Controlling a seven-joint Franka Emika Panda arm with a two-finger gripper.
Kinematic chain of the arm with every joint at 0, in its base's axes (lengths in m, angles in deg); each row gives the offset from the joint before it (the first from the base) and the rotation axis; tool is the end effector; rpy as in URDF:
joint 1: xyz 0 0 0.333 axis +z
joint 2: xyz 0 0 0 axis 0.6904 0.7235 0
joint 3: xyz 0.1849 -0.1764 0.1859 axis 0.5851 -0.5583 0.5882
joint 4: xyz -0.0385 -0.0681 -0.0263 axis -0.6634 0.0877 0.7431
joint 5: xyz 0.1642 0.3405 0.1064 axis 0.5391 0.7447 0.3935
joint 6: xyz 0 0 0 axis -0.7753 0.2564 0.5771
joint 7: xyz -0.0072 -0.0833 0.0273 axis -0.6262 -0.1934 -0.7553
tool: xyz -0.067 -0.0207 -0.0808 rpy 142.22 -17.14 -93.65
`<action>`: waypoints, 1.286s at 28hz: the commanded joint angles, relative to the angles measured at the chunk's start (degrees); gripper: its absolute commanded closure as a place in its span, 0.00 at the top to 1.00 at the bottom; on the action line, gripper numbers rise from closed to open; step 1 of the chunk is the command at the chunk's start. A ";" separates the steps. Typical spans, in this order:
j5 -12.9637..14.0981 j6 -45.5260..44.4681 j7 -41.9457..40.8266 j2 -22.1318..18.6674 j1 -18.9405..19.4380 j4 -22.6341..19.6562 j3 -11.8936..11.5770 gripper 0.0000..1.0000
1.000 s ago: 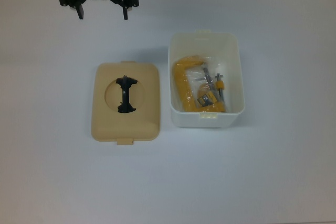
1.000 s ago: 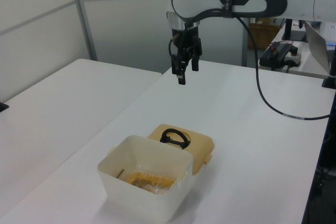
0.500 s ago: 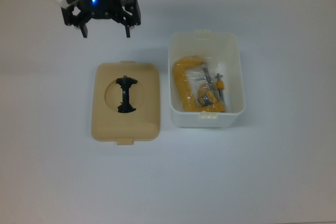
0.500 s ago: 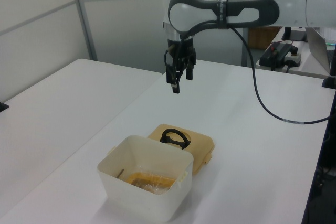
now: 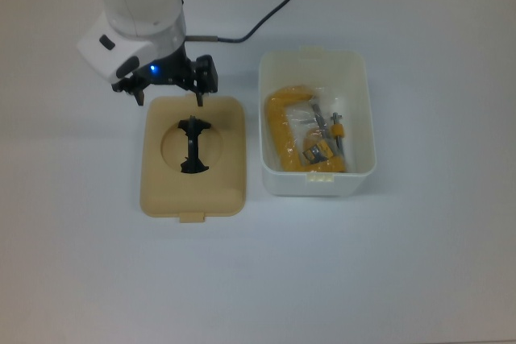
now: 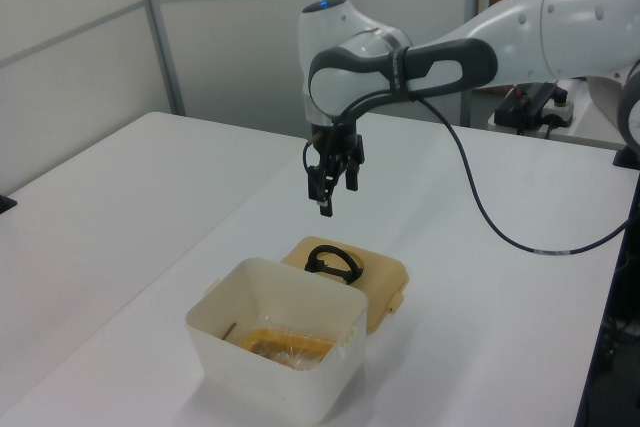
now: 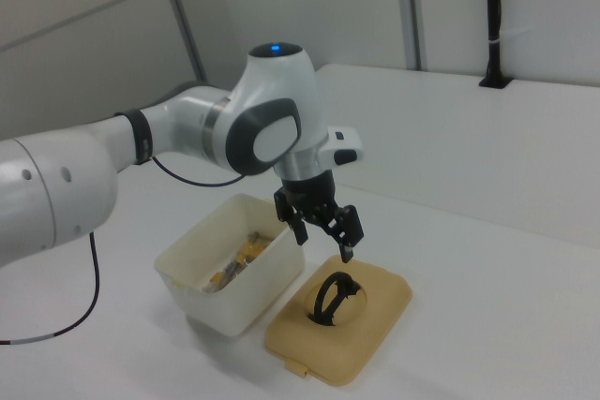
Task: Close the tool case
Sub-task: 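Move the gripper over the tan lid and lower toward its black handle, then close the gripper on the black handle of the tan lid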
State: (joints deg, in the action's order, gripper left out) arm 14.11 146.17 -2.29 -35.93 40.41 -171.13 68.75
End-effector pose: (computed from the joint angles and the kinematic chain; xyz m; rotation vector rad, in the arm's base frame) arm 0.6566 -0.0183 0.4707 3.1353 0.0756 0.0169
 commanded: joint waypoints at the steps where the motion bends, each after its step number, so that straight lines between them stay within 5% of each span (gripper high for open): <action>1: -0.21 3.94 2.36 -0.03 2.10 -2.91 0.04 1.00; 20: -4.16 8.34 5.35 3.31 2.28 -4.93 0.04 1.00; 32: -4.43 9.48 5.44 4.63 2.28 -5.90 0.04 1.00; 36: -5.31 9.48 5.52 5.07 2.46 -5.90 -0.05 0.80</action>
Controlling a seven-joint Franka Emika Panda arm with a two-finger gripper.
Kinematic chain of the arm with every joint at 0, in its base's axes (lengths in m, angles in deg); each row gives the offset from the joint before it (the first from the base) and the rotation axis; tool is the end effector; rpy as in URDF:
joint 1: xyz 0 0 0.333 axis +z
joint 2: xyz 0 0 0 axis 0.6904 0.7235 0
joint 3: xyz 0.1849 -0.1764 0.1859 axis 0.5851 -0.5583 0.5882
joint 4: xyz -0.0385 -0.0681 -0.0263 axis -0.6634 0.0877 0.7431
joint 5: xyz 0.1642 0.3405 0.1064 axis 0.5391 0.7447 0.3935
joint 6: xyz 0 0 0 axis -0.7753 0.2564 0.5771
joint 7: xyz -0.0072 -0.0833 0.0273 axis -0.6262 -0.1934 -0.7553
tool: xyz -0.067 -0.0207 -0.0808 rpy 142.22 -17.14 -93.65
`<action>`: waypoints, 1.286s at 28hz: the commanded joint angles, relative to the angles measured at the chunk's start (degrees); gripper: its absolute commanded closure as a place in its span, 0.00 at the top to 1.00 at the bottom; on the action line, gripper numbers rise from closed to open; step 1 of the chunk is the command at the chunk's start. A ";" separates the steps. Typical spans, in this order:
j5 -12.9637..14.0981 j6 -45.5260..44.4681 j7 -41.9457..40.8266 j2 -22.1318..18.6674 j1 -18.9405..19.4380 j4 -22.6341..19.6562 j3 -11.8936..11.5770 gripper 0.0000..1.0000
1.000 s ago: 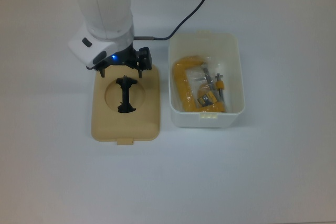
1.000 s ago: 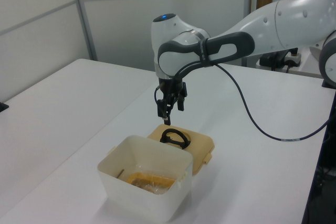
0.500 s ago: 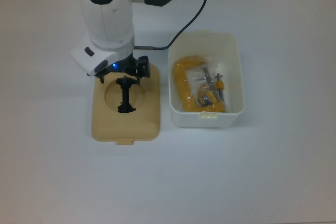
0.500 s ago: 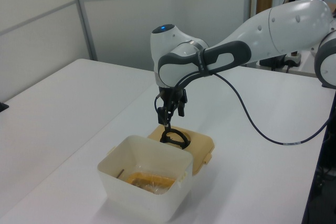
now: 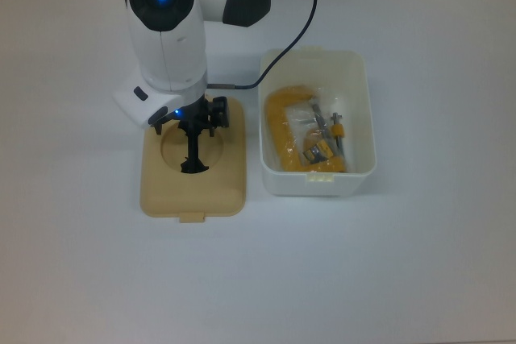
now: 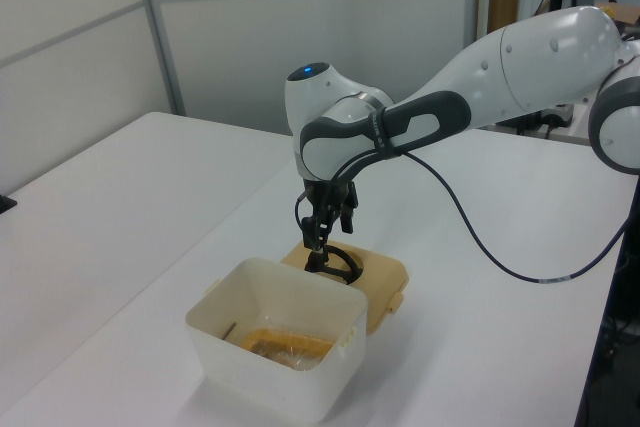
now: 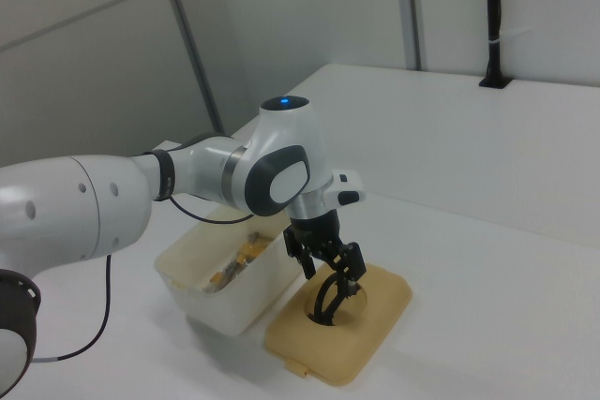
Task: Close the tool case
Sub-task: 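Close the gripper on the black handle of the tan lid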
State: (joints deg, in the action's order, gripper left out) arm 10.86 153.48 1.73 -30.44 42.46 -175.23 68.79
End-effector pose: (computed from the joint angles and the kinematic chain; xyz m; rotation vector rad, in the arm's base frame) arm 0.6675 0.0026 0.3844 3.0886 0.0621 -0.0435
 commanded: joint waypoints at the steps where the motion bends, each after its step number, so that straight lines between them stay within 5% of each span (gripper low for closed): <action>1: -2.32 2.18 1.68 -0.33 0.67 -1.81 -0.10 0.75; 3: -2.85 2.17 2.21 -0.15 1.03 -1.81 -0.01 0.65; 9: -3.46 2.09 3.96 0.20 1.38 -1.81 -0.10 0.13; 12: -3.46 1.91 4.41 0.11 1.64 -1.72 -0.01 0.00; 36: -2.59 -4.85 3.88 -3.49 1.47 0.91 -0.62 0.00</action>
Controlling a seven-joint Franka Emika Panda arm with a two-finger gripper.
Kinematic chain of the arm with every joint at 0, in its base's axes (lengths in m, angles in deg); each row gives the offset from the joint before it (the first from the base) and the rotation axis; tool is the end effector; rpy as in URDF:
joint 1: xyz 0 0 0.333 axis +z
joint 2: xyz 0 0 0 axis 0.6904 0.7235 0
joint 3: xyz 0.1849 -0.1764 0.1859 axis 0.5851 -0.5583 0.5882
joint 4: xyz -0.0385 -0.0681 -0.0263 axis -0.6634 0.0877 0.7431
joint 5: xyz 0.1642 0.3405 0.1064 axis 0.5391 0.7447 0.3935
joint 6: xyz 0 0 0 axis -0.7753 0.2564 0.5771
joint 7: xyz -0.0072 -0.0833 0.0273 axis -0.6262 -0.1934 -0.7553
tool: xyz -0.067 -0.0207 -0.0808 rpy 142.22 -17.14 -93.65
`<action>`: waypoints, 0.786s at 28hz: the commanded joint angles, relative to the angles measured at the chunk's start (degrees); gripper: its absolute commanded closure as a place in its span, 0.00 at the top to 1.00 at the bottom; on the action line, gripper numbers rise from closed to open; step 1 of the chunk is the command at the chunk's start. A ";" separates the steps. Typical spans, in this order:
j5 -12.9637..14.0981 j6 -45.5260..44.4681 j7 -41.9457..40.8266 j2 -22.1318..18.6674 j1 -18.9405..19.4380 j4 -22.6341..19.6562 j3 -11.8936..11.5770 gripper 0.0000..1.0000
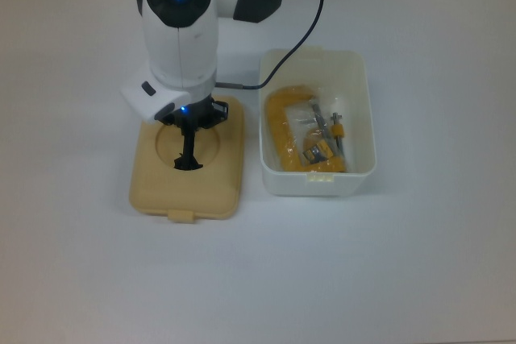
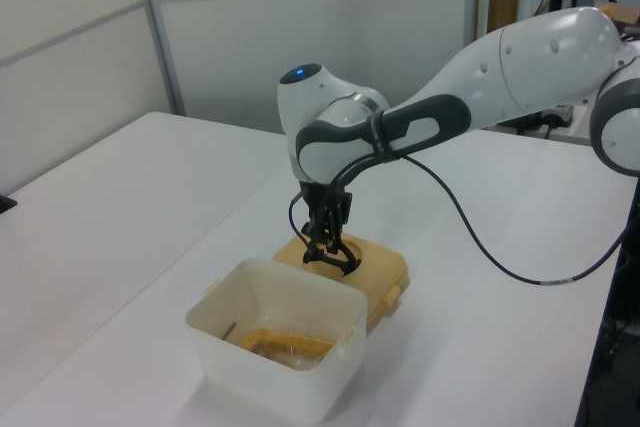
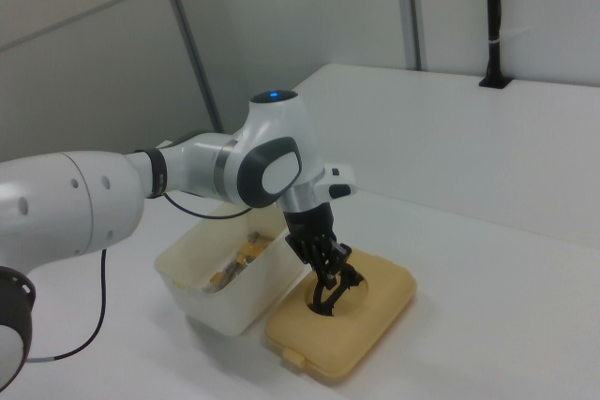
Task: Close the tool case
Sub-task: 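Lift the tan lid up off the table by its handle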
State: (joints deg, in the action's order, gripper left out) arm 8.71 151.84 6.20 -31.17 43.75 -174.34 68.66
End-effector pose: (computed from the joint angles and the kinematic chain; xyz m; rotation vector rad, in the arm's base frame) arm 0.6667 0.0135 0.3979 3.0516 -0.0060 -0.0363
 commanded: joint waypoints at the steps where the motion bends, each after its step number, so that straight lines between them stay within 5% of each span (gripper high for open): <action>1: -0.34 -3.74 -0.86 -3.02 0.09 0.47 -0.49 0.00; 11: 1.67 -9.02 -2.09 -8.12 -1.50 2.40 -0.49 0.00; 22: 4.14 -14.03 -2.18 -8.30 -1.06 6.89 0.04 0.00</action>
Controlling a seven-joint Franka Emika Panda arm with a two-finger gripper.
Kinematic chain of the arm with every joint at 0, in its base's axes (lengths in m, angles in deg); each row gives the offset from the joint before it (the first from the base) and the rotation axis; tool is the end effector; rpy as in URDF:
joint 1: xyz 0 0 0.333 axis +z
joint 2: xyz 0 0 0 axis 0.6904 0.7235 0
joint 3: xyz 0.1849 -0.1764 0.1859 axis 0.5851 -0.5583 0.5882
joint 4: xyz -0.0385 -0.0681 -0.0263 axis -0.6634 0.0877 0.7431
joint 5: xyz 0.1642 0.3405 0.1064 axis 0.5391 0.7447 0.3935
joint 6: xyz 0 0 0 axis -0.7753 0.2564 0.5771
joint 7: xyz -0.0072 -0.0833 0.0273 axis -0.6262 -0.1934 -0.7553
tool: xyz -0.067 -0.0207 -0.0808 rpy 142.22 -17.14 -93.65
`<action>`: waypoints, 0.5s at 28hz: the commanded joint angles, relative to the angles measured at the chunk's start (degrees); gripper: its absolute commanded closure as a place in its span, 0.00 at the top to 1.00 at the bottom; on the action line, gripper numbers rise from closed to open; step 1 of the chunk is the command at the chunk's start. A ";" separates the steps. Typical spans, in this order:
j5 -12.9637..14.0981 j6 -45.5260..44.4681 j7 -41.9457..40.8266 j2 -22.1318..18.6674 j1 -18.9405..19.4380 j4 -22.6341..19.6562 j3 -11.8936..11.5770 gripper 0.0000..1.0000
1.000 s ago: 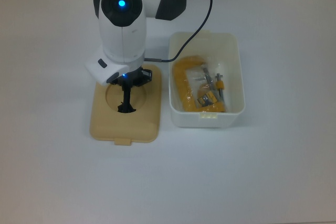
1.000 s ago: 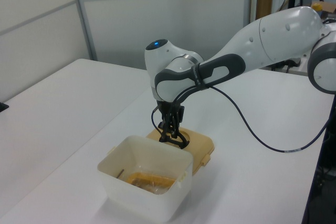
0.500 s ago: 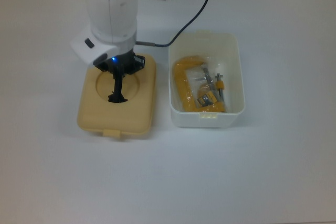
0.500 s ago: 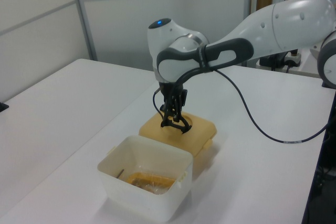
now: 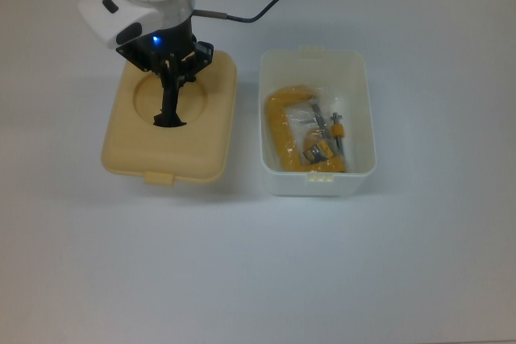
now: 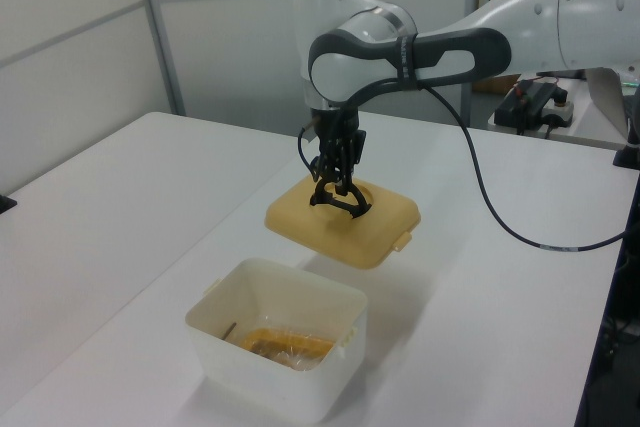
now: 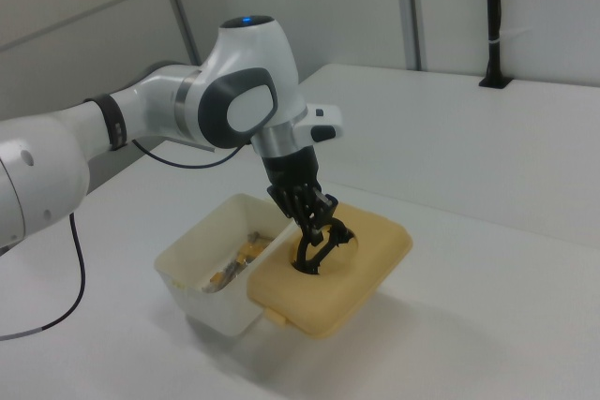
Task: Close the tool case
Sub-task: 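Lift the tan lid up off the table by its handle, then carry the lid over the white box and lower it onto the rim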
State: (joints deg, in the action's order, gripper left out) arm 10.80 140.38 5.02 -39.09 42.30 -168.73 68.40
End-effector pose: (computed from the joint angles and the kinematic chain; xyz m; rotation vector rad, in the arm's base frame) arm 0.6423 -0.0053 0.5178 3.0758 -0.0645 0.0139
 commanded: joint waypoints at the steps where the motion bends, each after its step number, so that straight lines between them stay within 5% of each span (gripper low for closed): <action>1: 2.14 -2.74 -1.00 -0.47 0.56 1.44 0.38 0.00; 14: 2.23 -4.06 3.39 -0.47 4.52 2.85 1.78 0.00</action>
State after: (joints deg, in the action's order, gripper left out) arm 12.30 138.95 6.19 -39.09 44.55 -166.93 70.14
